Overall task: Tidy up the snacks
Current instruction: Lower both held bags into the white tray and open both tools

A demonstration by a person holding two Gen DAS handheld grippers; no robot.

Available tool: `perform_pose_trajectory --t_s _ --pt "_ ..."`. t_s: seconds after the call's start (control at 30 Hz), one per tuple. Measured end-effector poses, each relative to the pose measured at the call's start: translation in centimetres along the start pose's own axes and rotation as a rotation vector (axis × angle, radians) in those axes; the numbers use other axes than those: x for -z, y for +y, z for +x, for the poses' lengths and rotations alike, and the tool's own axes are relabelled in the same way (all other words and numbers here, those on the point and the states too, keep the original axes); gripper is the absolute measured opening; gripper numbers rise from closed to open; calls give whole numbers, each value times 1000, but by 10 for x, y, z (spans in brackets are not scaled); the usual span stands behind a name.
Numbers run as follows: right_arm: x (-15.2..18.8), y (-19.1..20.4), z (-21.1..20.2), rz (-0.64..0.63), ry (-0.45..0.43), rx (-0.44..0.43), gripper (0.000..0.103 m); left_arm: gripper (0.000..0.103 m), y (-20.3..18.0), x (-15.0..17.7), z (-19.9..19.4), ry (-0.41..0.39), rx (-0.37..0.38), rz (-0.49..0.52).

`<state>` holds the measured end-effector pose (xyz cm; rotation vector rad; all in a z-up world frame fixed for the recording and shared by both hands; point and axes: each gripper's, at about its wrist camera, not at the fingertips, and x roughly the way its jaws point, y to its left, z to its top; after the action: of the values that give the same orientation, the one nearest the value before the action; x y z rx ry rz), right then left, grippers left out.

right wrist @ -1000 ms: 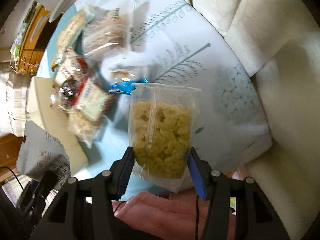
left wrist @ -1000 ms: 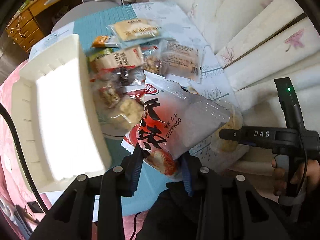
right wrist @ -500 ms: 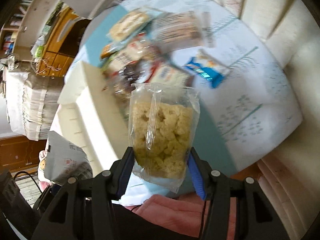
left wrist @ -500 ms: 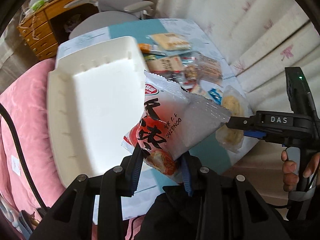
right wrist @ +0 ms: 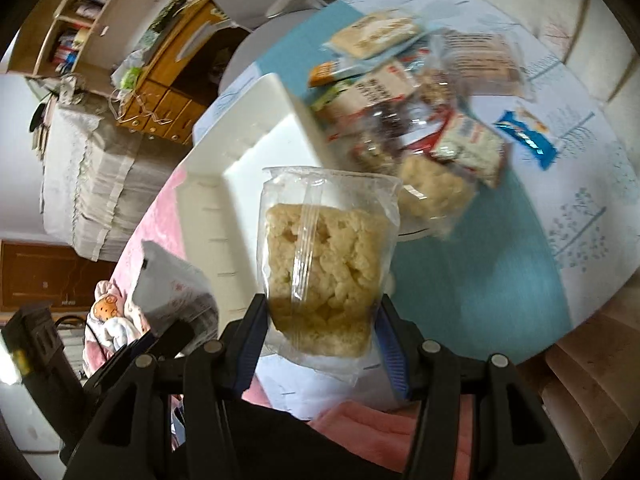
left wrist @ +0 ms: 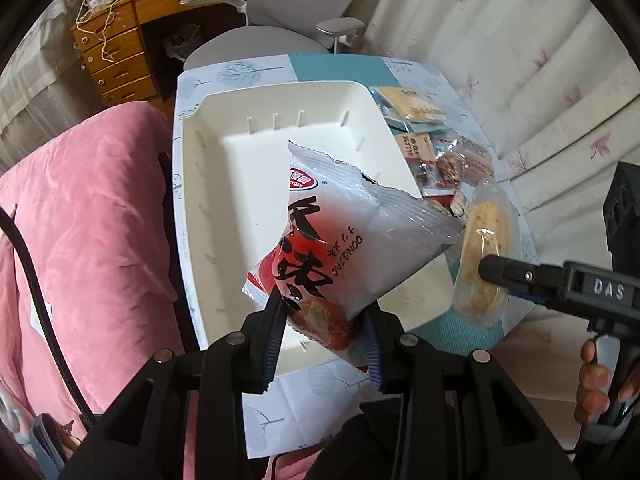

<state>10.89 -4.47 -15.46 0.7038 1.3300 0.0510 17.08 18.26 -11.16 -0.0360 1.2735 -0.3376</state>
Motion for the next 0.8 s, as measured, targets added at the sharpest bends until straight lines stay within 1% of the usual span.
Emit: perform_pose_trajectory --t_s 0.1,0.2,0.23,0.27,0.3,0.33,0.37,0.4,0.47,0.63,0.73,0.8 --pt "5 11 4 -19 -7 -15 53 34 6 -2 2 2 -26 -1" --pt "11 20 6 -16 -29 -51 53 34 8 -4 -1 -14 -14 -4" --pt "12 20 7 -12 -36 -71 54 35 7 -5 -2 -24 -21 1" --pt "12 20 8 -3 -43 -89 54 43 6 -5 -2 -37 -42 10" --pt "13 19 10 7 -42 -99 58 65 5 -5 -3 -41 -57 18" --pt "13 18 12 12 -32 -97 64 75 4 -5 -4 -45 -76 29" --pt "13 16 14 21 -26 -89 76 81 2 -4 -6 -58 -94 38" --pt "14 14 13 30 -32 -85 79 81 1 -4 -8 -65 -96 43" --pt "16 10 12 34 -38 -82 79 82 -2 -5 -8 -60 -89 54" --pt "20 -7 12 59 -45 -52 79 82 -13 -5 2 -5 -63 75" --pt "21 -19 11 72 -57 -30 79 82 -22 -3 8 10 -34 91" --pt "23 -28 9 80 -66 -10 79 82 -31 -3 13 26 -43 104"
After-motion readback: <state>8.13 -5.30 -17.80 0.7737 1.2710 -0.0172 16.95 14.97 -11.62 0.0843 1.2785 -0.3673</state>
